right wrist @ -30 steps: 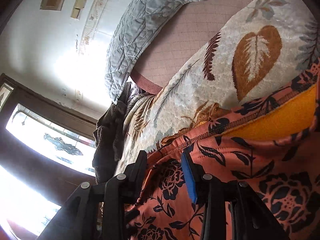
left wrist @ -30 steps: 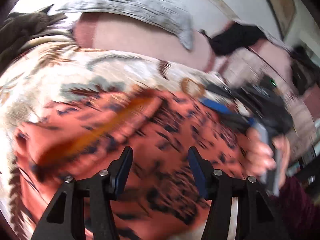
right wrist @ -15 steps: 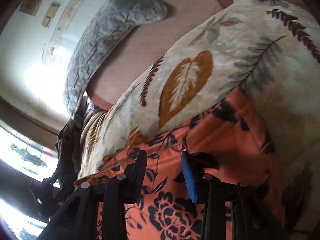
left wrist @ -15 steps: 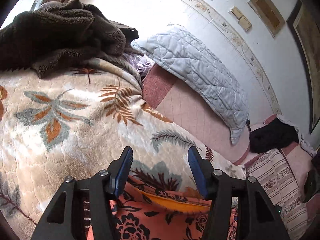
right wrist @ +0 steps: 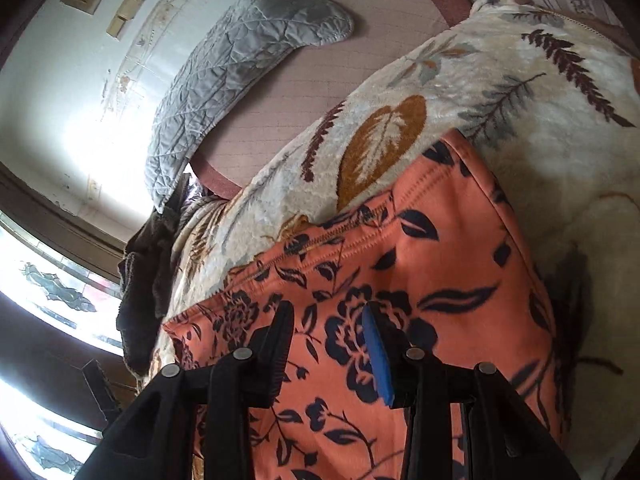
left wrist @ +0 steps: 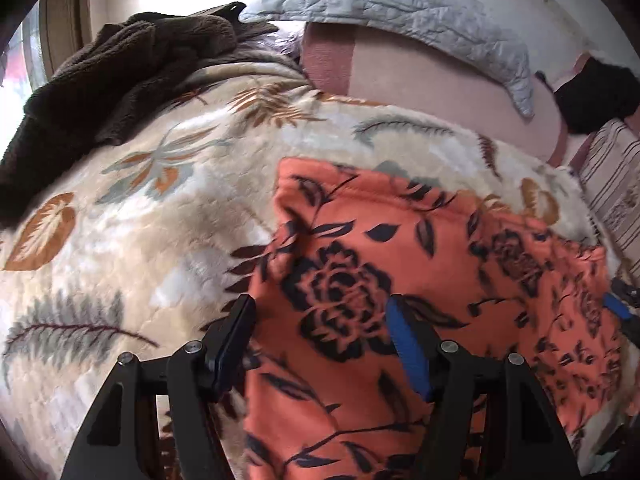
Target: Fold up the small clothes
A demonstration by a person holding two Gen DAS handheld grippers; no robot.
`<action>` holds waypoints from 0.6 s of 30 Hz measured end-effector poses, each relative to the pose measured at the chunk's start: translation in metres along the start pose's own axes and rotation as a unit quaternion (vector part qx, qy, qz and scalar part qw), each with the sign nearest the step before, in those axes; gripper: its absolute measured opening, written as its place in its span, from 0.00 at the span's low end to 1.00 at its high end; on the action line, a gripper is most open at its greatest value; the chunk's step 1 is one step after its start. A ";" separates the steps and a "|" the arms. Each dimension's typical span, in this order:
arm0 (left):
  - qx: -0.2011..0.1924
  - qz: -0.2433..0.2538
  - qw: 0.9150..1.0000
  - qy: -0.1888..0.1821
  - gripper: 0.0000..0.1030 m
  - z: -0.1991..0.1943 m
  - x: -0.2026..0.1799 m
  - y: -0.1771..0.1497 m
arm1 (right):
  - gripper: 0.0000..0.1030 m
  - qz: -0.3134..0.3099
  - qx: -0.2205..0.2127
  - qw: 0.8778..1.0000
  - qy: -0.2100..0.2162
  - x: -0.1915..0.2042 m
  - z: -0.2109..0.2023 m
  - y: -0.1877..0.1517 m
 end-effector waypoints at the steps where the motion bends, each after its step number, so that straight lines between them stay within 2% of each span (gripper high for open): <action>1: 0.026 -0.008 1.000 0.016 0.68 0.007 0.007 -0.007 | 0.38 0.004 0.007 1.000 -0.014 -0.005 0.000 -0.006; 2: 0.050 -0.029 0.998 0.006 0.73 0.014 0.015 -0.017 | 0.38 0.009 0.014 0.999 -0.032 -0.013 0.000 -0.011; 3: 0.057 -0.056 0.997 -0.013 0.74 0.015 0.024 -0.025 | 0.37 0.016 0.023 0.998 -0.052 -0.023 0.000 -0.016; 5: 0.050 -0.074 0.996 -0.023 0.74 0.001 0.031 -0.029 | 0.37 0.035 0.029 0.997 -0.059 -0.041 -0.006 -0.025; 7: 0.023 -0.085 0.996 -0.031 0.74 -0.020 0.035 -0.035 | 0.37 0.047 0.019 0.998 -0.049 -0.044 -0.025 -0.031; 10: -0.017 -0.096 0.995 -0.038 0.74 -0.051 0.035 -0.047 | 0.39 0.028 -0.005 0.999 -0.024 -0.037 -0.064 -0.048; 13: -0.066 -0.080 0.993 -0.050 0.74 -0.084 0.023 -0.058 | 0.39 0.019 -0.008 1.000 -0.005 -0.033 -0.089 -0.068; 15: -0.082 -0.056 0.994 -0.053 0.76 -0.094 0.013 -0.065 | 0.61 0.022 -0.003 1.000 -0.021 -0.035 -0.093 -0.079; 16: -0.069 -0.047 0.995 -0.046 0.78 -0.090 0.009 -0.069 | 0.61 0.025 0.007 0.999 -0.043 -0.039 -0.088 -0.083; 18: -0.009 -0.037 0.999 -0.026 0.78 -0.066 0.008 -0.078 | 0.60 0.029 0.052 0.994 -0.088 -0.051 -0.071 -0.092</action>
Point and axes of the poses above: each gripper's, at about its wrist camera, not at the fingertips, and z roughly the way its jaws point, x to its left, y to its top, the point moved 3 cm from there along z, roughly the way its jaws point, and after that the axes turned 4 degrees about -x, right-handed, at the moved point
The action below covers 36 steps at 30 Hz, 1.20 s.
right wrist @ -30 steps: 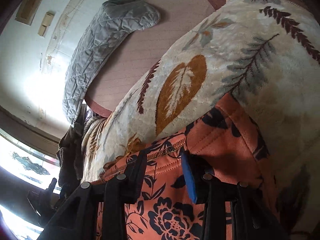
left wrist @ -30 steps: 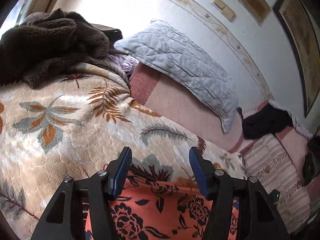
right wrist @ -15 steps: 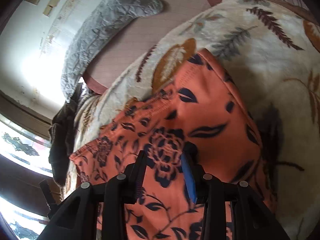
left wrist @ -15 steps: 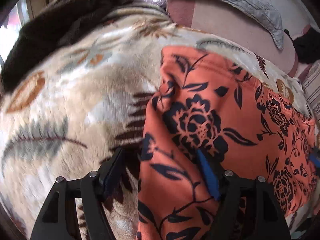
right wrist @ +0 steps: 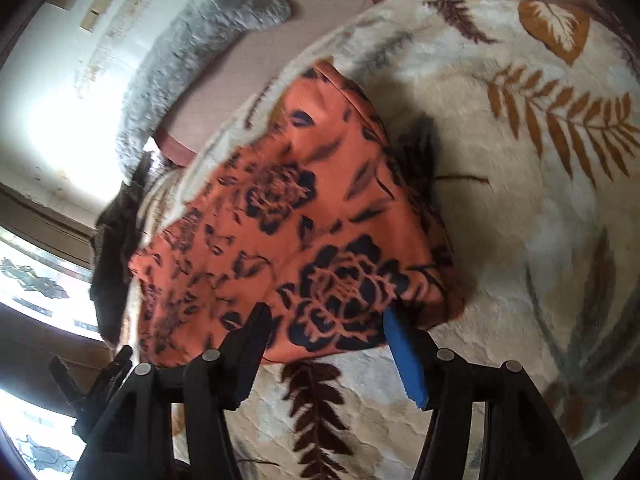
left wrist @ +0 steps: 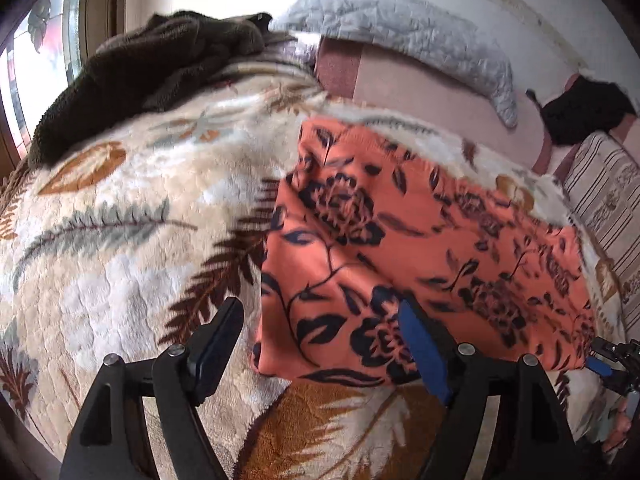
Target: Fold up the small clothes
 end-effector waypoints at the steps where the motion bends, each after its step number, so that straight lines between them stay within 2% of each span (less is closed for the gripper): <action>1: 0.046 0.002 0.999 0.012 0.79 0.017 0.003 -0.007 | 0.59 -0.001 0.009 1.000 -0.007 -0.002 0.005 -0.001; 2: 0.064 -0.008 0.998 0.006 0.80 0.024 0.006 -0.011 | 0.58 -0.002 0.002 1.000 -0.004 0.000 0.001 0.000; 4: 0.032 -0.034 0.999 -0.011 0.79 0.005 0.011 -0.005 | 0.59 -0.003 -0.023 0.999 0.032 0.003 -0.014 0.001; 6: 0.007 -0.038 0.999 -0.030 0.79 -0.013 0.014 -0.008 | 0.59 0.007 -0.039 0.997 0.066 0.002 -0.028 -0.003; 8: 0.008 -0.065 0.996 -0.054 0.79 -0.024 0.021 -0.015 | 0.59 0.020 -0.029 0.994 0.099 0.000 -0.033 -0.009; 10: 0.007 -0.105 0.990 -0.099 0.79 -0.034 0.027 -0.021 | 0.60 0.039 -0.006 0.991 0.126 -0.001 -0.030 -0.018; 12: 0.003 -0.138 0.982 -0.127 0.79 -0.043 0.033 -0.026 | 0.64 0.056 0.018 0.988 0.140 0.002 -0.023 -0.029; 14: 0.009 -0.177 0.972 -0.154 0.81 -0.043 0.039 -0.027 | 0.64 0.076 0.028 0.985 0.152 0.004 -0.016 -0.034; 18: 0.046 -0.260 0.943 -0.203 0.82 -0.017 0.039 -0.028 | 0.68 0.131 0.031 0.975 0.174 -0.003 -0.002 -0.035; 21: 0.088 -0.310 0.916 -0.240 0.82 0.007 0.031 -0.030 | 0.68 0.188 0.042 0.966 0.173 -0.014 0.015 -0.037; 22: 0.088 -0.328 0.908 -0.245 0.82 0.014 0.031 -0.029 | 0.68 0.202 0.041 0.964 0.170 -0.018 0.018 -0.036; 24: 0.070 -0.351 0.901 -0.243 0.82 0.020 0.032 -0.026 | 0.68 0.227 0.031 0.956 0.181 -0.022 0.024 -0.032; 28: 0.033 -0.380 0.893 -0.237 0.81 0.023 0.035 -0.018 | 0.68 0.258 0.006 0.948 0.186 -0.028 0.034 -0.015; 30: 0.018 -0.382 0.894 -0.235 0.76 0.025 0.038 -0.014 | 0.68 0.276 -0.014 0.943 0.185 -0.032 0.037 -0.005; 32: 0.010 -0.380 0.898 -0.222 0.46 0.027 0.040 -0.013 | 0.67 0.289 -0.040 0.939 0.183 -0.033 0.038 0.003; 34: 0.014 -0.376 0.901 -0.214 0.37 0.032 0.041 -0.013 | 0.67 0.271 -0.059 0.945 0.171 -0.029 0.038 0.010; 35: 0.012 -0.374 0.902 -0.213 0.31 0.033 0.041 -0.012 | 0.59 0.254 -0.064 0.952 0.157 -0.024 0.039 0.013; 36: 0.008 -0.365 0.907 -0.209 0.29 0.032 0.040 -0.010 | 0.44 0.237 -0.066 0.959 0.144 -0.019 0.041 0.016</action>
Point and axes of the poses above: each gripper's, at about its wrist camera, not at the fingertips, and z roughly the way its jaws point, x to its left, y to its top, the point moved 3 cm from there along z, roughly the way its jaws point, and after that the axes turned 4 degrees about -x, right-handed, at the moved point
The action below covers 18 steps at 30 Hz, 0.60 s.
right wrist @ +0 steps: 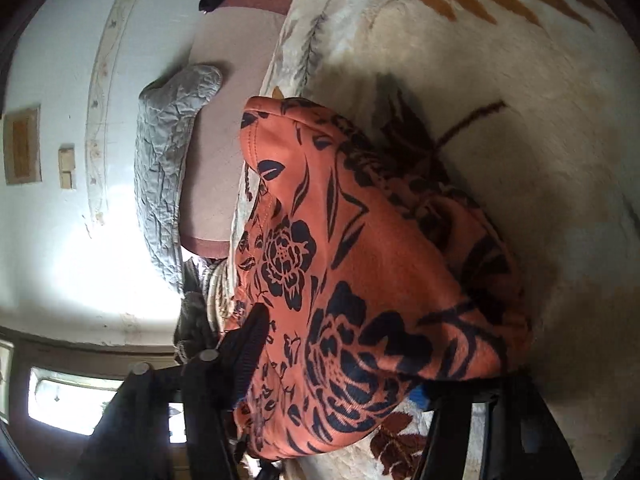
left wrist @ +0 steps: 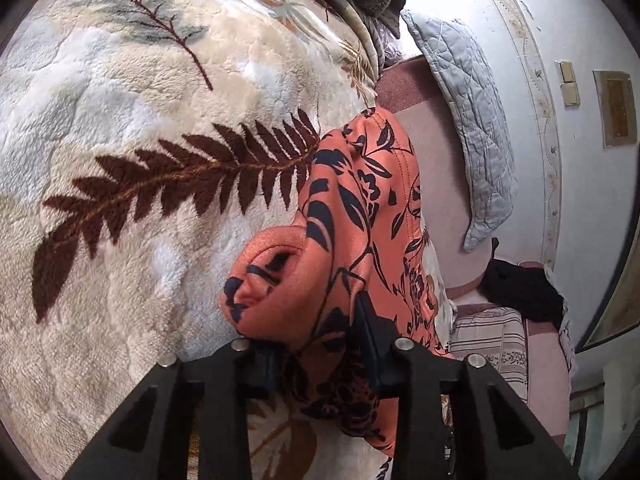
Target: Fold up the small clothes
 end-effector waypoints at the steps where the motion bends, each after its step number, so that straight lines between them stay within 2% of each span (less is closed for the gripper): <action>1: -0.002 0.013 1.000 0.003 0.25 -0.001 -0.003 0.000 | 0.31 -0.016 0.000 1.000 -0.011 0.003 0.003 0.001; 2: -0.006 0.024 1.000 0.002 0.23 -0.002 -0.006 0.000 | 0.24 -0.028 -0.001 0.999 -0.018 0.005 0.004 0.002; 3: -0.010 0.031 0.999 -0.001 0.22 -0.005 -0.008 0.000 | 0.21 -0.038 -0.008 0.999 -0.020 0.008 0.001 0.003; 7: -0.026 0.060 0.998 -0.020 0.18 -0.024 -0.019 -0.005 | 0.18 -0.123 -0.057 0.991 -0.010 0.037 -0.022 0.004; 10: -0.029 0.097 0.995 -0.024 0.17 -0.043 -0.030 -0.018 | 0.16 -0.153 -0.088 0.984 -0.003 0.045 -0.045 0.005; 12: -0.032 0.124 0.992 -0.015 0.16 -0.053 -0.036 -0.029 | 0.13 -0.166 -0.103 0.981 -0.012 0.043 -0.060 0.007; 15: -0.034 0.146 0.989 -0.004 0.16 -0.067 -0.038 -0.047 | 0.12 -0.155 -0.095 0.983 -0.015 0.032 -0.077 0.009; 18: -0.026 0.152 0.987 0.046 0.16 -0.068 -0.023 -0.054 | 0.12 -0.162 -0.088 0.982 -0.038 0.020 -0.094 0.010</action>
Point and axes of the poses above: each gripper's, at about its wrist camera, not at the fingertips, and z roughly the way its jaws point, x to its left, y to its top, the point moved 3 cm from there along z, roughly the way its jaws point, and after that the axes turned 4 degrees about -x, right-handed, at the moved point
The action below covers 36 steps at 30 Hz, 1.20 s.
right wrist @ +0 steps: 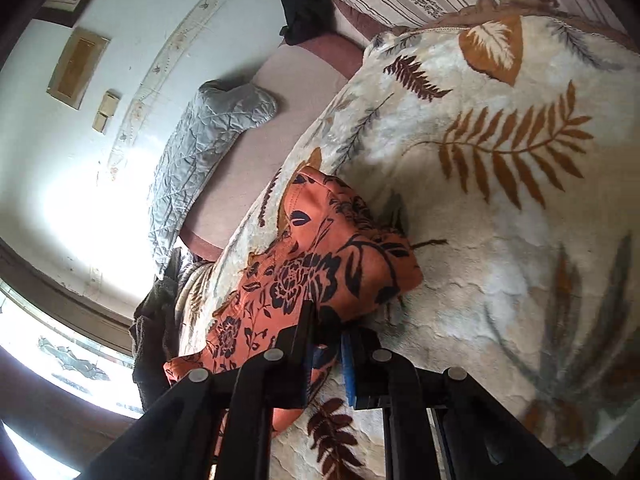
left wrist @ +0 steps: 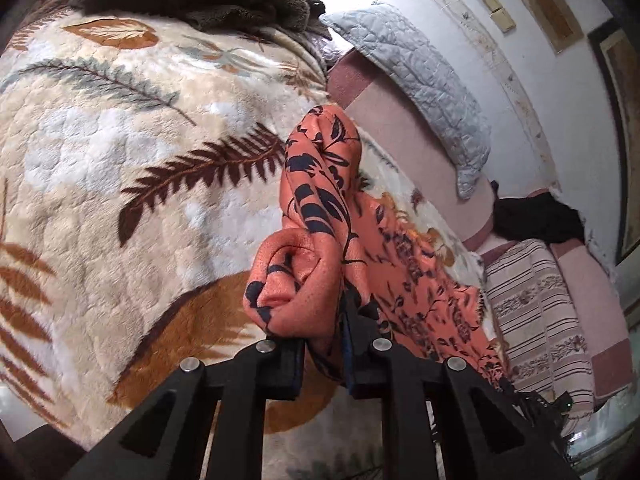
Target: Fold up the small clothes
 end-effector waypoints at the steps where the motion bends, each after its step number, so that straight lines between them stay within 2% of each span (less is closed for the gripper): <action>1: 0.005 -0.011 1.000 0.007 0.16 -0.001 0.006 0.001 | 0.12 -0.008 -0.001 1.000 -0.015 -0.003 -0.004 0.002; 3: -0.003 -0.026 1.000 0.004 0.16 -0.009 0.014 0.007 | 0.13 -0.017 -0.021 0.999 -0.045 -0.010 -0.017 0.008; 5: -0.028 -0.013 0.999 0.015 0.18 -0.024 0.015 0.011 | 0.13 -0.012 -0.056 0.996 -0.062 -0.023 -0.038 0.014; 8: -0.055 0.006 0.998 0.033 0.20 -0.039 0.011 0.010 | 0.14 0.015 -0.099 0.993 -0.058 -0.036 -0.058 0.027; 12: -0.114 0.037 0.990 0.070 0.25 -0.060 0.002 0.016 | 0.16 0.029 -0.087 0.995 -0.029 -0.036 -0.053 0.032; 15: -0.139 0.039 0.986 0.082 0.41 -0.069 -0.003 0.025 | 0.16 0.002 -0.063 0.998 -0.010 -0.016 -0.037 0.025; 16: -0.135 0.048 0.986 0.082 0.46 -0.066 -0.008 0.026 | 0.16 -0.009 -0.053 0.999 -0.001 -0.007 -0.030 0.022; 18: -0.119 0.066 0.988 0.079 0.46 -0.054 -0.020 0.024 | 0.16 -0.027 -0.033 0.999 0.008 0.007 -0.014 0.018; 21: -0.069 0.107 0.988 0.088 0.51 -0.021 -0.041 0.015 | 0.16 -0.042 0.010 0.999 0.016 0.023 0.017 0.011; 24: -0.027 0.116 0.987 0.104 0.52 0.013 -0.043 0.009 | 0.16 -0.043 0.055 0.998 0.007 0.026 0.046 0.005; 25: -0.016 0.115 0.986 0.119 0.52 0.022 -0.038 0.009 | 0.16 -0.037 0.068 0.997 -0.002 0.023 0.054 0.005; 27: 0.008 0.118 0.978 0.172 0.52 0.039 -0.024 0.011 | 0.16 -0.018 0.094 0.995 -0.025 0.012 0.071 0.005; 28: 0.015 0.119 0.976 0.182 0.53 0.044 -0.017 0.013 | 0.16 -0.006 0.109 0.993 -0.039 0.004 0.081 0.006; 29: 0.017 0.115 0.978 0.174 0.55 0.046 -0.013 0.016 | 0.14 0.011 0.120 0.992 -0.047 -0.003 0.091 0.008; 31: 0.015 0.115 0.978 0.175 0.58 0.045 -0.010 0.020 | 0.14 0.028 0.122 0.991 -0.036 -0.007 0.099 0.017; 34: 0.000 0.110 0.979 0.171 0.61 0.042 -0.008 0.026 | 0.16 -0.004 0.086 0.996 -0.015 0.011 0.100 0.035; 36: -0.004 0.105 0.981 0.166 0.61 0.045 -0.005 0.030 | 0.16 -0.016 0.077 0.997 0.004 0.024 0.109 0.046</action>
Point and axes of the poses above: each gripper's, at about its wrist camera, not at the fingertips, and z roughly the way its jaws point, x to its left, y to its top, the point moved 3 cm from there along z, roughly the way its jaws point, and after that the axes turned 4 degrees about -x, right-handed, at the moved point
